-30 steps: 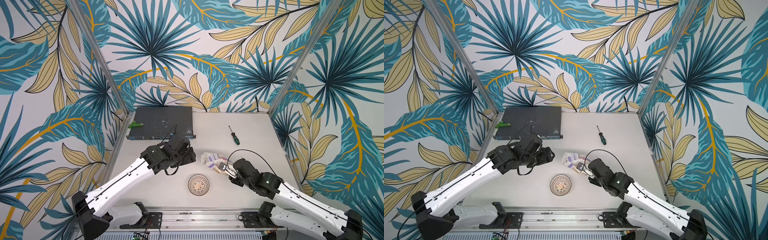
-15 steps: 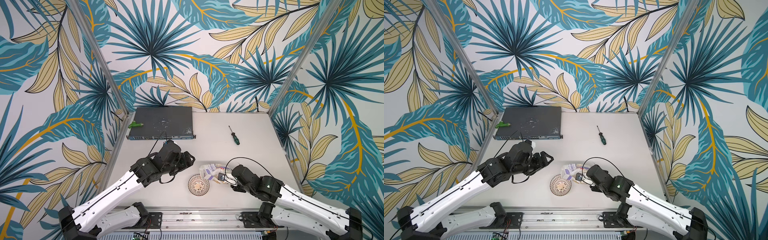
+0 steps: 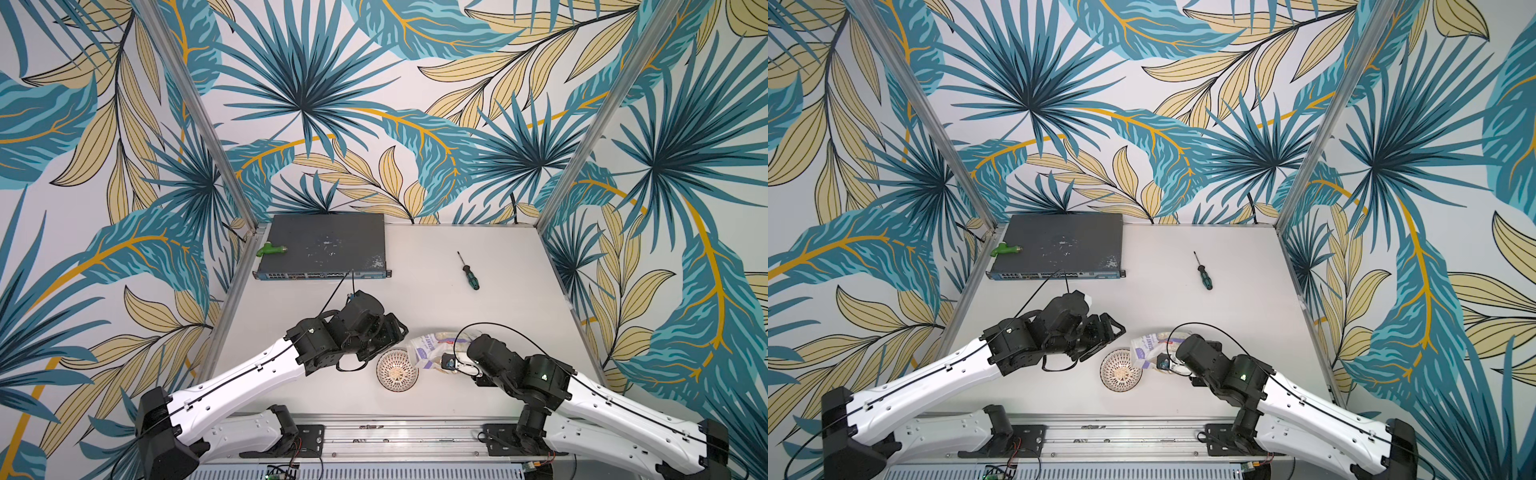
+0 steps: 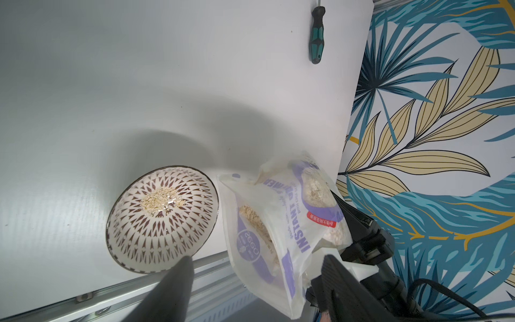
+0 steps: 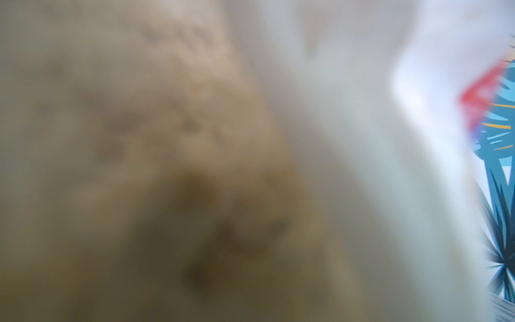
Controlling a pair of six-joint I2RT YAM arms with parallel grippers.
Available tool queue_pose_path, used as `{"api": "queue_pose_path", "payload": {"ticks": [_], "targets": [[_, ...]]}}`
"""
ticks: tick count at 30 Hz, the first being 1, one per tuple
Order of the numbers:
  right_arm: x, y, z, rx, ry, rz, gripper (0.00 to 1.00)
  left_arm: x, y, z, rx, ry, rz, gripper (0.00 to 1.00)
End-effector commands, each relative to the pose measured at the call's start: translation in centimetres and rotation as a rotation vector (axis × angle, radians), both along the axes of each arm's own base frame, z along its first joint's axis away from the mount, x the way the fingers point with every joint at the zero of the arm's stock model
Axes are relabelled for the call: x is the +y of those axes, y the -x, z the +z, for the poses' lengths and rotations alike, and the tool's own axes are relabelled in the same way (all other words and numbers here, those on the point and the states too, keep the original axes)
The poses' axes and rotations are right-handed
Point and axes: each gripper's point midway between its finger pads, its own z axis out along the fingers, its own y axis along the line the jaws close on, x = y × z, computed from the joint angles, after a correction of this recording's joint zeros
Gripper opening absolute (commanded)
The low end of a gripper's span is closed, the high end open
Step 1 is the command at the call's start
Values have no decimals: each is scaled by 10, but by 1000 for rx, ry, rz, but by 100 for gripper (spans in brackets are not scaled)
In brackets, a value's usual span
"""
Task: Pour the oats into the breakfast bowl
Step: Pour the oats into the bowl.
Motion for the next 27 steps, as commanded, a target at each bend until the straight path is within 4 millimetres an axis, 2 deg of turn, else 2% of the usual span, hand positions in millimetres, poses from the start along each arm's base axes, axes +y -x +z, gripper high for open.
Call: {"api": "queue_pose_path", "payload": {"ticks": [1, 8, 21, 27], "targets": [[19, -18, 53, -154, -130, -3, 0, -1, 0, -8, 44, 29, 57, 76], [20, -15, 52, -164, -73, 33, 0, -8, 13, -30, 182, 79, 109, 67], [24, -15, 51, -186, 29, 56, 0, -13, 20, -34, 227, 87, 151, 63], [22, -21, 55, -238, 89, 47, 0, -19, 25, -44, 254, 63, 137, 56]]}}
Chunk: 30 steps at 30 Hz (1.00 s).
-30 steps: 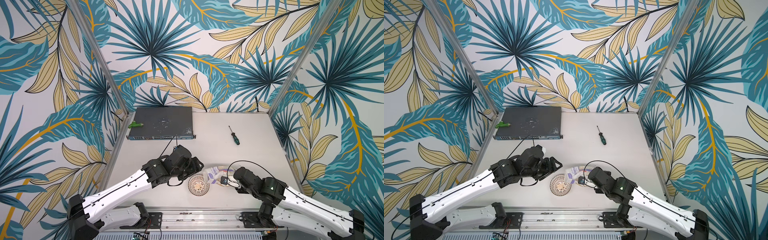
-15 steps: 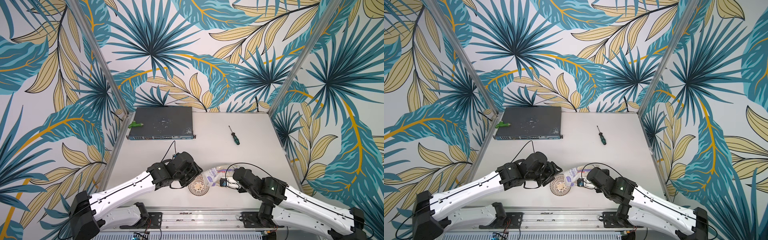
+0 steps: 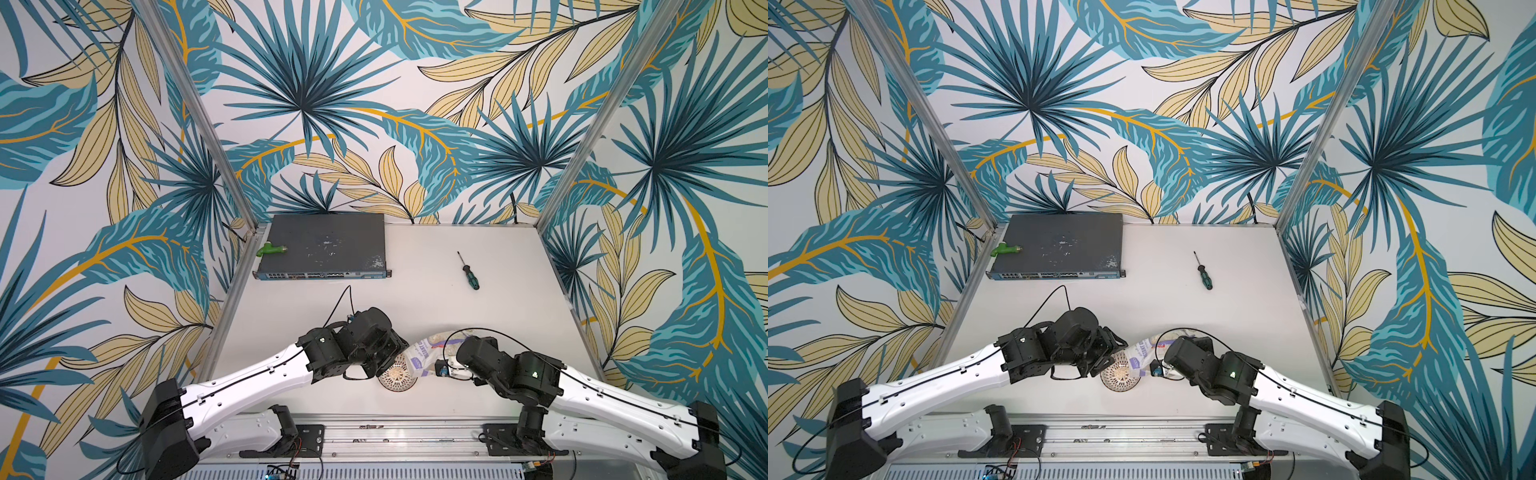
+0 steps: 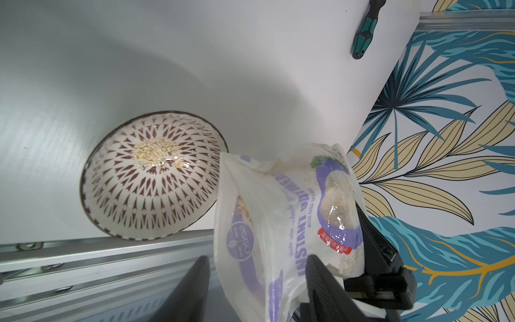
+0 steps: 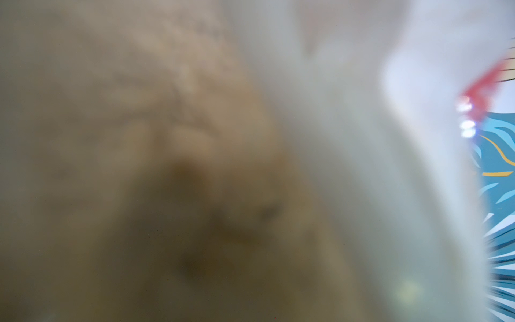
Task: Pour the oats into the breakfast bowl
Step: Pour the oats into the bowl.
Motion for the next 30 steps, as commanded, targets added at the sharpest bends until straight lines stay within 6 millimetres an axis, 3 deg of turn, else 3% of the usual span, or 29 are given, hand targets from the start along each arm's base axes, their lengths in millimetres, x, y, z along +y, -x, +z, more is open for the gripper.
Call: {"api": "queue_pose_path", "payload": {"ticks": [1, 9, 30], "targets": [[11, -19, 42, -152, -86, -51, 0, -5, 1, -9, 14, -11, -6, 55], [18, -17, 47, -161, -75, -29, 0, -5, 1, -17, 28, -33, -6, 51], [18, -10, 29, -148, -12, -2, 0, -5, 4, -24, 53, -55, -6, 35]]}}
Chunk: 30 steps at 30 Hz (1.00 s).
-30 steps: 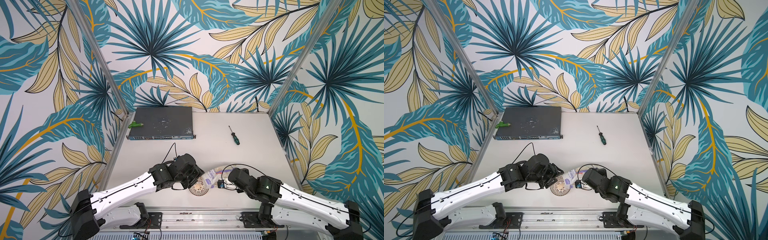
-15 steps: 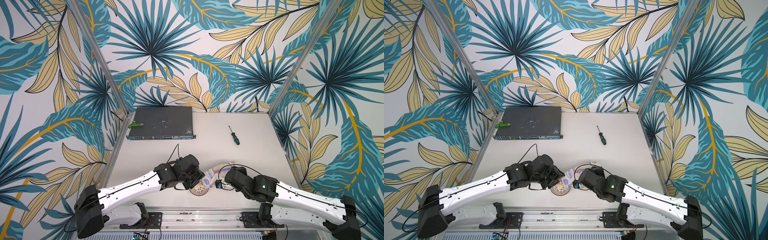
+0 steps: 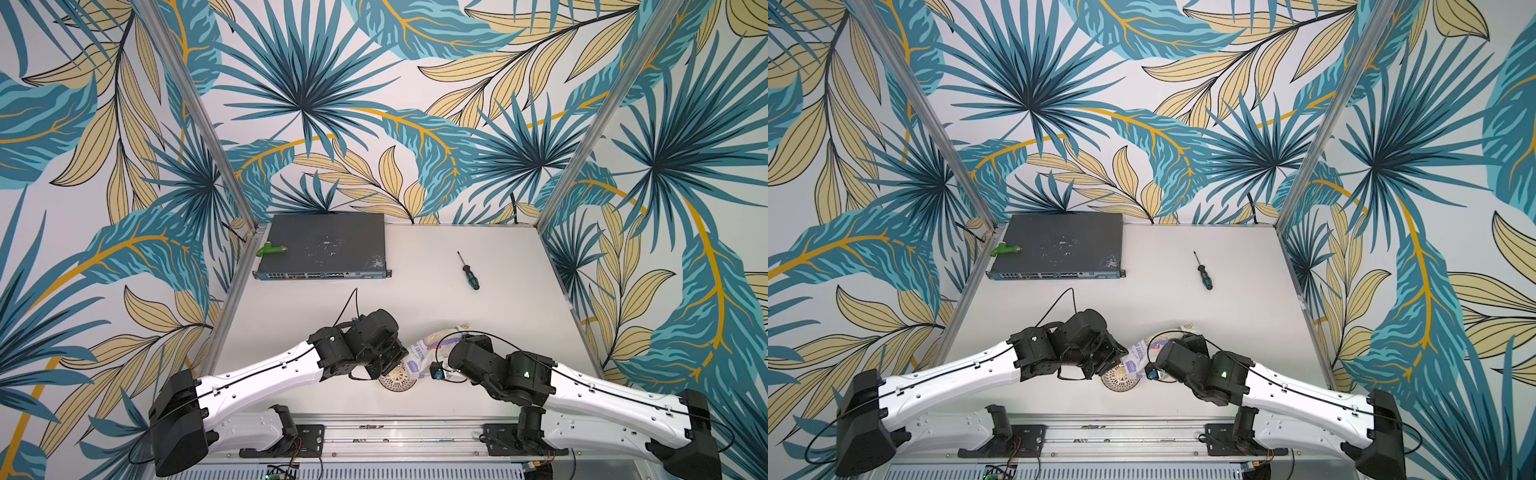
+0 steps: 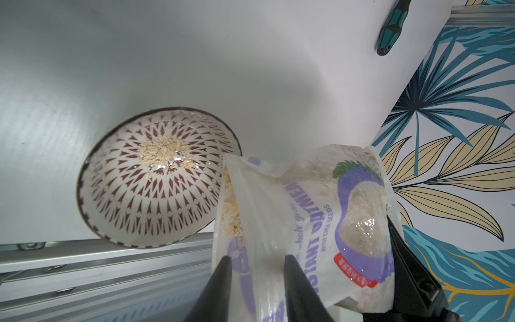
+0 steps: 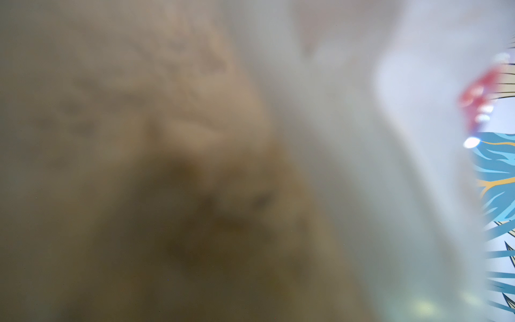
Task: Pour the oats into the breakfast bowl
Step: Pour the oats into the bowl.
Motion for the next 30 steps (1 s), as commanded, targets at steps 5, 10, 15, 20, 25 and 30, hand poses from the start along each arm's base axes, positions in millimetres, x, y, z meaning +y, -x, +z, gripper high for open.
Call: {"api": "queue_pose_path", "payload": {"ticks": [5, 10, 15, 20, 25, 30], "targets": [[9, -13, 24, -113, -78, -42, 0, -2, 6, -15, 30, -30, -19, 32], [10, -17, 26, -142, -60, -45, 0, 0, 8, -20, 37, -37, -22, 27], [11, -19, 26, -165, -43, -41, 0, 11, 12, -30, 50, -60, 0, 24], [13, -19, 28, -183, -29, -36, 0, 16, 14, -37, 60, -72, 10, 23], [16, -19, 31, -222, -12, -27, 0, 17, 14, -38, 60, -73, 12, 23], [18, -18, 34, -246, -1, -23, 0, 18, 14, -37, 55, -72, 16, 23]]}}
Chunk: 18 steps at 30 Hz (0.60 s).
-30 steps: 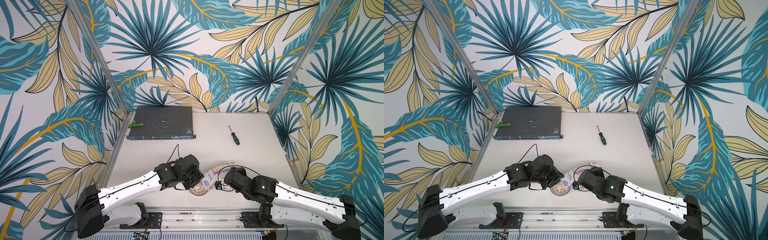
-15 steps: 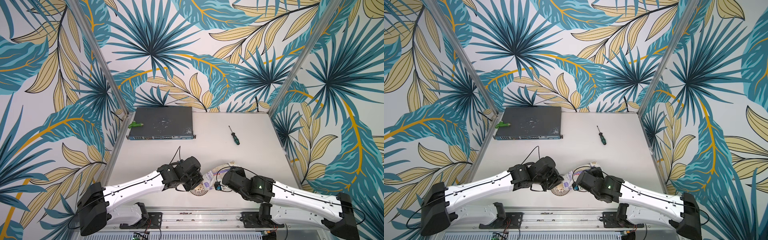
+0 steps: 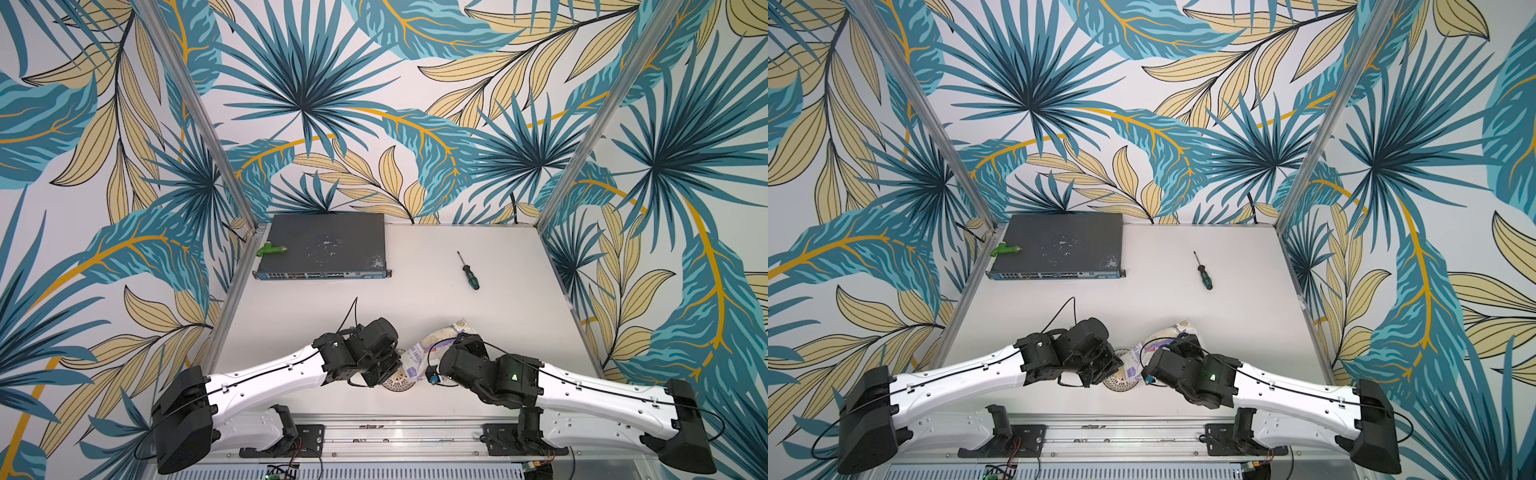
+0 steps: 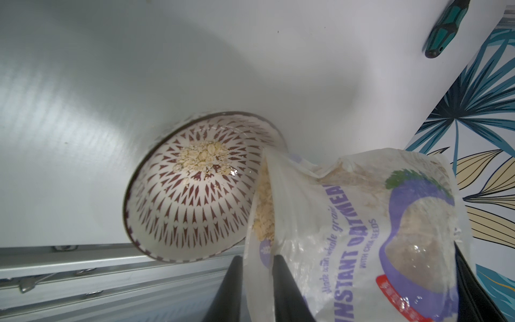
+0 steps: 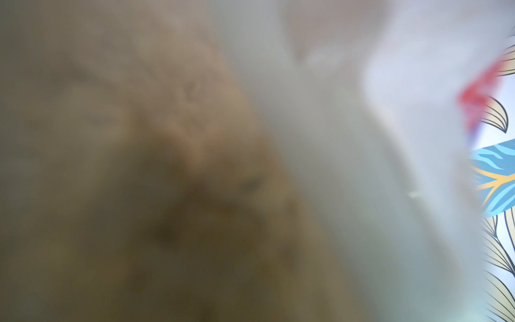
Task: Pour the oats into the breakfast bowl
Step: Pour the oats into the bowl.
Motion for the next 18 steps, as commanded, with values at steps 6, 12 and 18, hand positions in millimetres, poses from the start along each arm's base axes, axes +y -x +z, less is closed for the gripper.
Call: {"api": "queue_pose_path", "payload": {"ticks": [6, 12, 18], "targets": [[11, -14, 35, -158, -106, -59, 0, 10, 3, -2, -5, -17, 17, 24], [11, -14, 38, -184, -105, -56, 0, 13, 4, -3, -2, -22, 20, 24], [13, -13, 39, -202, -97, -49, 0, 14, 4, -3, -3, -21, 28, 25]]}}
